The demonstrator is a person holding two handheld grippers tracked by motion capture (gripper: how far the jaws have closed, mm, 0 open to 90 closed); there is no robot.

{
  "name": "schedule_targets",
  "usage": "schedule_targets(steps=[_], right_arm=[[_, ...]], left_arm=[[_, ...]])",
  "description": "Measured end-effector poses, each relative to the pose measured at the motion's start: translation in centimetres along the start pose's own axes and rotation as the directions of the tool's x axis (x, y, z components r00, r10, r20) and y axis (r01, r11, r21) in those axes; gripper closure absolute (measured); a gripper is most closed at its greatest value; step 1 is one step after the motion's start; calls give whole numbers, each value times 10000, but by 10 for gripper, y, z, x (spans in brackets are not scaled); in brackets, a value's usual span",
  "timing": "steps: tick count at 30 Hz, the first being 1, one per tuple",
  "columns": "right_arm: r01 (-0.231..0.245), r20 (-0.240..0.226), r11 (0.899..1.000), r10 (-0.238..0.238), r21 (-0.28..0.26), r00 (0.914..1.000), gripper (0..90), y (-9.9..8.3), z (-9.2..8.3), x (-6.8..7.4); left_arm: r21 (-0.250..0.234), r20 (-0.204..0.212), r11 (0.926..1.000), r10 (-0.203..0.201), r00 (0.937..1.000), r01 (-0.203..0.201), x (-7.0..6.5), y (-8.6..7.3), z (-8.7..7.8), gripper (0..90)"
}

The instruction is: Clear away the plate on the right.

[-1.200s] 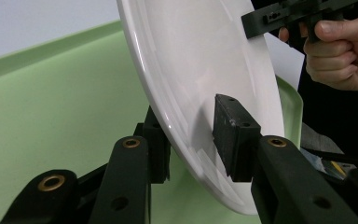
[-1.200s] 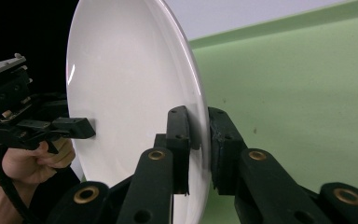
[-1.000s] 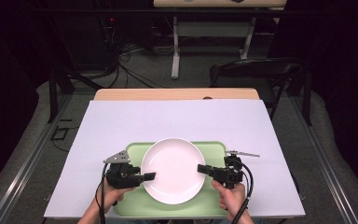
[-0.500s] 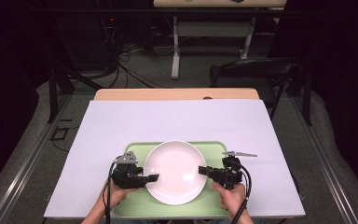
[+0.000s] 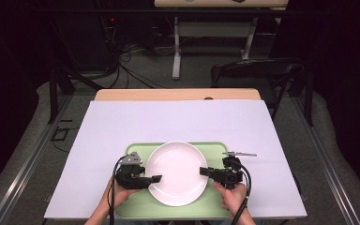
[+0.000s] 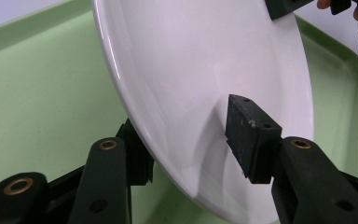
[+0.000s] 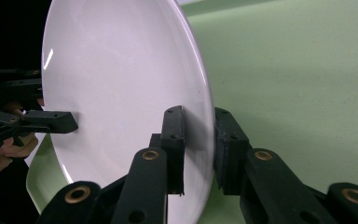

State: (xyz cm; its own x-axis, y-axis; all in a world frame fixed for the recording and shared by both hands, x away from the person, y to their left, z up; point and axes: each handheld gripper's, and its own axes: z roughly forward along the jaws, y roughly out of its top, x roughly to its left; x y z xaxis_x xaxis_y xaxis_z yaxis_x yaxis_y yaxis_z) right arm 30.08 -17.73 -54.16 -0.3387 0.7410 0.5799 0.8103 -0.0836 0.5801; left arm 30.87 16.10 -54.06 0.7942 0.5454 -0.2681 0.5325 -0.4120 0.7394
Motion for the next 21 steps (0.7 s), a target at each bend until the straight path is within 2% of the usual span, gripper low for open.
schedule_targets(steps=[7, 10, 17, 21], right_arm=[[4, 132, 10000, -5, 94, 9999, 759, 0, 2, -1], [16, 175, 9999, -18, 109, 9998, 756, 0, 3, -1], [13, 253, 9999, -16, 118, 9997, 752, 0, 5, -2], [30, 305, 9999, -34, 123, 9995, 751, 0, 6, -1]], left_arm=[[80, -105, 10000, -46, 9999, 47, 0, 1, 4, 506], [115, -298, 9999, -19, 9996, 23, -1, 1, 6, 478], [126, -261, 9998, -119, 9996, 123, 1, 1, 8, 461], [130, -412, 9998, -162, 9990, 167, 1, 1, 10, 446]])
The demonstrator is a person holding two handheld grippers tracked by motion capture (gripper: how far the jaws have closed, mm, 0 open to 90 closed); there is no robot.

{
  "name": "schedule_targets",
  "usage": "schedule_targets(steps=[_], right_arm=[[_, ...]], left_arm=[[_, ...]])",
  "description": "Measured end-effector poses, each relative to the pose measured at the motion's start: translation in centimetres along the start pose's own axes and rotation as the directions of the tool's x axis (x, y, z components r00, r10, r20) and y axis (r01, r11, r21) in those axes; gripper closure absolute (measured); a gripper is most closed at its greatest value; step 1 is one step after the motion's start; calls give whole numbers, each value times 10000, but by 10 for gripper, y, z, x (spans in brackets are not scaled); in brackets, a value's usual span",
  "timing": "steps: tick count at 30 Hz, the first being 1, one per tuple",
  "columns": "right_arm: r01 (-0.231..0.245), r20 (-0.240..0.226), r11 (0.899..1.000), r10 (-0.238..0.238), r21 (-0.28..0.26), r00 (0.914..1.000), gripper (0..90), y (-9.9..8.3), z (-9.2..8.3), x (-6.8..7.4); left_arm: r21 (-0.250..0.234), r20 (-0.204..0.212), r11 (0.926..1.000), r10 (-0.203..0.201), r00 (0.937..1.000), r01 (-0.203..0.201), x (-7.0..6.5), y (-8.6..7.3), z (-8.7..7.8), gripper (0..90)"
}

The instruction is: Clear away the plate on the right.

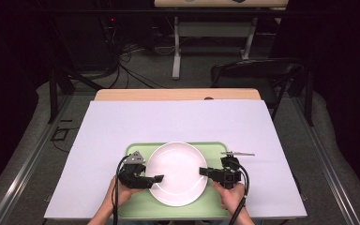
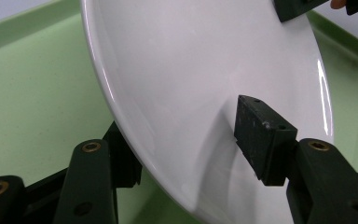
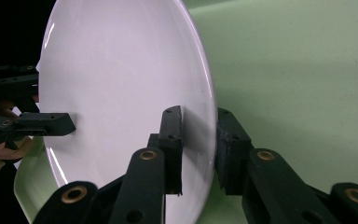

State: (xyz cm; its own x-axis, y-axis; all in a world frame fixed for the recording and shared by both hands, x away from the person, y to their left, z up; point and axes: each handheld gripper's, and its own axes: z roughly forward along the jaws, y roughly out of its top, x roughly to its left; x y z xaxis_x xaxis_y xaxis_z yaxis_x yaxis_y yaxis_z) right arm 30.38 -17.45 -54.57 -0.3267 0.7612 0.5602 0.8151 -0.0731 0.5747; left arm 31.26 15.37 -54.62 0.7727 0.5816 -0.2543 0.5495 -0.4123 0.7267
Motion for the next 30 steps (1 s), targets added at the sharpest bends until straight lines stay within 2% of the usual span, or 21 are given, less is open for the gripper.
schedule_targets(steps=[2, 3, 7, 9, 10, 11, 16, 17, 19, 20, 22, 23, 24, 25, 26, 27, 28, 29, 30], right_arm=[[-56, 43, 10000, 56, 11, 10000, 748, 0, 0, 0], [-135, 46, 9999, 135, 6, 9999, 750, -1, 1, -1], [-166, 205, 9999, 165, 39, 9997, 747, -2, 1, -2], [-120, 344, 9999, 118, 47, 9993, 732, -2, 3, -2], [-120, 344, 9999, 118, 47, 9993, 732, -2, 3, -2], [5, 530, 9998, -15, 189, 9986, 719, -2, 5, -1], [195, 596, 9987, -223, 475, 9980, 700, 3, 11, -3], [430, 758, 9971, -478, 634, 9960, 683, 6, 14, -1], [488, 803, 9967, -540, 653, 9953, 677, 7, 15, -1], [751, 983, 9937, -831, 828, 9917, 652, 8, 18, 1], [836, 1071, 9927, -927, 869, 9899, 642, 8, 19, 1], [1127, 1211, 9894, -1234, 912, 9849, 624, 7, 20, 3], [1127, 1211, 9894, -1234, 912, 9849, 624, 7, 20, 3], [1795, 1695, 9778, -1959, 1078, 9658, 616, 8, 21, 8], [1795, 1695, 9778, -1959, 1078, 9658, 616, 8, 21, 8], [2492, 2140, 9616, -2689, 1147, 9391, 590, 5, 22, 12], [2492, 2140, 9616, -2689, 1147, 9391, 590, 5, 22, 12], [2663, 2212, 9558, -2884, 1249, 9316, 566, 5, 22, 14], [2973, 2289, 9452, -3217, 1349, 9188, 513, 4, 23, 17]], left_arm=[[34, -244, 10000, 85, 9997, -85, -2, 1, 2, 421], [255, -996, 9992, 323, 9945, -299, -6, 3, 4, 363], [502, -1301, 9985, 273, 9911, -210, -3, 0, 7, 349], [774, -1674, 9963, 504, 9846, -379, -2, -2, 11, 350], [787, -1593, 9965, 398, 9864, -274, -2, -2, 11, 350], [785, -1613, 9965, 403, 9861, -279, -2, -2, 11, 350], [690, -1694, 9974, 304, 9851, -189, 0, -2, 11, 351], [690, -1715, 9975, 262, 9848, -145, 0, -2, 11, 348], [640, -1700, 9979, 241, 9852, -134, 1, -3, 11, 345], [614, -1677, 9980, 222, 9856, -120, 1, -3, 12, 346], [641, -1679, 9979, 215, 9856, -109, 1, -3, 12, 345], [600, -1771, 9981, 248, 9839, -143, 0, -4, 13, 313], [600, -1771, 9981, 248, 9839, -143, 0, -4, 13, 298], [685, -1832, 9972, 420, 9822, -299, -3, -4, 15, 278], [685, -1832, 9972, 420, 9822, -299, -3, -4, 15, 255], [766, -1907, 9960, 609, 9798, -470, -6, -4, 16, 231], [766, -1907, 9960, 609, 9798, -470, -6, -4, 16, 201], [765, -1846, 9959, 612, 9809, -477, -6, -4, 17, 201], [739, -1821, 9961, 600, 9814, -471, -7, -4, 17, 170]])
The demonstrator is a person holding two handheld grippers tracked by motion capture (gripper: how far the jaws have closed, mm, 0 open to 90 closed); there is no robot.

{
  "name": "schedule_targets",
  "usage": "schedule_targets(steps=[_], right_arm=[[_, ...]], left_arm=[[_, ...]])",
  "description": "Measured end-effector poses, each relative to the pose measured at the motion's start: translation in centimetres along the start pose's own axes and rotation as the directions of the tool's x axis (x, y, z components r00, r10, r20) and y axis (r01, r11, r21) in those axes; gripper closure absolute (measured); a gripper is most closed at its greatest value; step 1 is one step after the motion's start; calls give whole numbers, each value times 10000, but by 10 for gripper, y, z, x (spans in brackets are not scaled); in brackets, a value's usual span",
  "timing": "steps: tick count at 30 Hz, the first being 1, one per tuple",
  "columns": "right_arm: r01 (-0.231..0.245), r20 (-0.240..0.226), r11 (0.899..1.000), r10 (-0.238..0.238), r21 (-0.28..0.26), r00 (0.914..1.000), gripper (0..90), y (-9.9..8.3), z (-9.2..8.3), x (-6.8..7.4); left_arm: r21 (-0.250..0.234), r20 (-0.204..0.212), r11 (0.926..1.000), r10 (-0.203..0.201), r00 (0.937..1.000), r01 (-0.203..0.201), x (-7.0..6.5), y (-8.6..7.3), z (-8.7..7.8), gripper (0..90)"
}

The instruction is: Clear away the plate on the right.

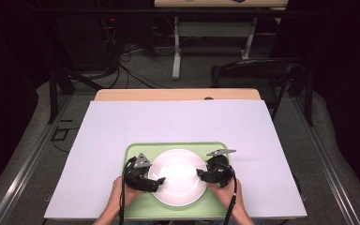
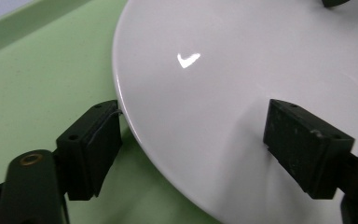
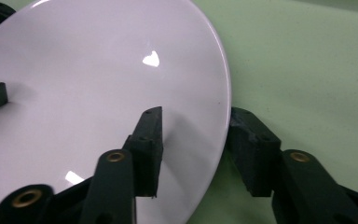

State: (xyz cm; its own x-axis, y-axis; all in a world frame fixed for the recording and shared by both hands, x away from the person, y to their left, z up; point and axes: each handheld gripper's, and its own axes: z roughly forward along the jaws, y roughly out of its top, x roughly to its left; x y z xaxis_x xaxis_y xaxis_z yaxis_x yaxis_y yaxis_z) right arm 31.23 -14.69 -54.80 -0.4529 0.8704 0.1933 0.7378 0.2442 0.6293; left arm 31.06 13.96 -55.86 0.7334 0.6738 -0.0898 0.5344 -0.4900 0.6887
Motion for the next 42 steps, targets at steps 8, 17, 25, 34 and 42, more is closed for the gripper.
schedule_targets(steps=[8, 17, 25, 34, 42], right_arm=[[743, -364, 9951, -768, -650, 9964, 336, -4, -6, -5], [2160, -542, 9561, -2307, -1981, 9715, 89, -3, -39, -8], [2437, -772, 9251, -2766, -2912, 9579, 9, -3, -63, -9], [2315, -797, 9101, -2739, -3437, 9585, 0, -8, -79, -21], [2244, -403, 8960, -2590, -3832, 9650, 0, -20, -102, -39]], left_arm=[[-501, -138, 9985, -213, 9997, 206, 8, -2, -10, 106], [-1393, -148, 9900, 216, 9997, -235, 15, -9, -45, 38], [-2102, -252, 9753, 636, 9977, -675, 11, -10, -65, 0], [-3419, -285, 9370, 664, 9974, -722, 16, -16, -84, 0], [-3693, -633, 9273, 407, 9972, -613, 28, -31, -102, 0]])
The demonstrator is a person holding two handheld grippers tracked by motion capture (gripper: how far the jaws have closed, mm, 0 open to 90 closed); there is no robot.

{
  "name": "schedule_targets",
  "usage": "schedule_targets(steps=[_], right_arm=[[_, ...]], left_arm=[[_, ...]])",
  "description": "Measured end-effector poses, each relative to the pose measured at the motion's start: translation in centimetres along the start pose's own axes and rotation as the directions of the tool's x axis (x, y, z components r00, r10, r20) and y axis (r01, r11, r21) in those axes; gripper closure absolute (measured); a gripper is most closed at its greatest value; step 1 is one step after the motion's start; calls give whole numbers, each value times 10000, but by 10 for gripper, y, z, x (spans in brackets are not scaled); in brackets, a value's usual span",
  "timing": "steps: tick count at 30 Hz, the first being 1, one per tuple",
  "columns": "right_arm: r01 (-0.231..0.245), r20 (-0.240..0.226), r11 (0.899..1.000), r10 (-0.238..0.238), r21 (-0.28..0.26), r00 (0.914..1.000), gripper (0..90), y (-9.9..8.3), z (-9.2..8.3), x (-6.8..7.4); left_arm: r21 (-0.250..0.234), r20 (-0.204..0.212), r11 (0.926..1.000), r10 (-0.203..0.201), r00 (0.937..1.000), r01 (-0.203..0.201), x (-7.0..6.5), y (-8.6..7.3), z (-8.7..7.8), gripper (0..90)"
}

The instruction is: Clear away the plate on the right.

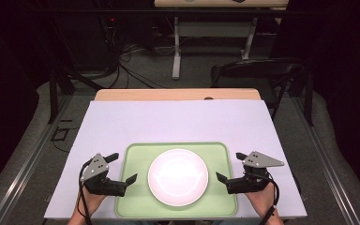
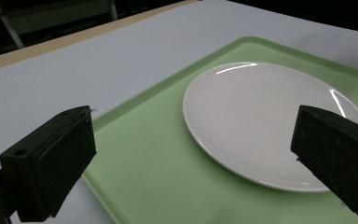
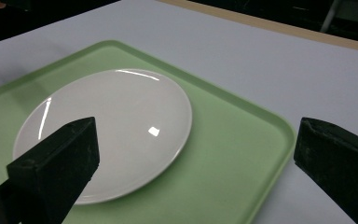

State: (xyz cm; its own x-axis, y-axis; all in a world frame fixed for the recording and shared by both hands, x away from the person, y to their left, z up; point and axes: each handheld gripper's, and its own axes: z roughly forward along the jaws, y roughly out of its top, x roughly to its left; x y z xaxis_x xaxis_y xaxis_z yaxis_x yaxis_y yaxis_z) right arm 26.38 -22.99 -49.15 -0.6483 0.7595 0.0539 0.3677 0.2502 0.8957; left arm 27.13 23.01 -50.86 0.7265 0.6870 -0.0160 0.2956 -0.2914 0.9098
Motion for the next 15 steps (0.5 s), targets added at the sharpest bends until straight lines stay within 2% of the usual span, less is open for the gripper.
schedule_targets(steps=[8, 10, 11, 13, 15], right_arm=[[68, 317, 9997, -60, -229, 9995, 0, -14, -22, -8], [110, 501, 9988, -86, -478, 9987, 0, -24, -33, -11], [107, 436, 9982, -81, -598, 9990, 0, -26, -37, -12], [138, 531, 9978, -103, -649, 9985, 0, -29, -41, -13], [123, 608, 9965, -73, -824, 9981, 0, -33, -49, -14]], left_arm=[[-185, -241, 9997, 131, 9996, -136, 7, -11, -21, 0], [-370, -369, 9993, 14, 9993, -28, 9, -16, -27, 0], [-502, -353, 9987, 32, 9994, -50, 11, -19, -31, 0], [-547, -429, 9985, 52, 9991, -75, 13, -23, -39, 0], [-789, -493, 9969, -61, 9988, 22, 14, -28, -47, 0]])
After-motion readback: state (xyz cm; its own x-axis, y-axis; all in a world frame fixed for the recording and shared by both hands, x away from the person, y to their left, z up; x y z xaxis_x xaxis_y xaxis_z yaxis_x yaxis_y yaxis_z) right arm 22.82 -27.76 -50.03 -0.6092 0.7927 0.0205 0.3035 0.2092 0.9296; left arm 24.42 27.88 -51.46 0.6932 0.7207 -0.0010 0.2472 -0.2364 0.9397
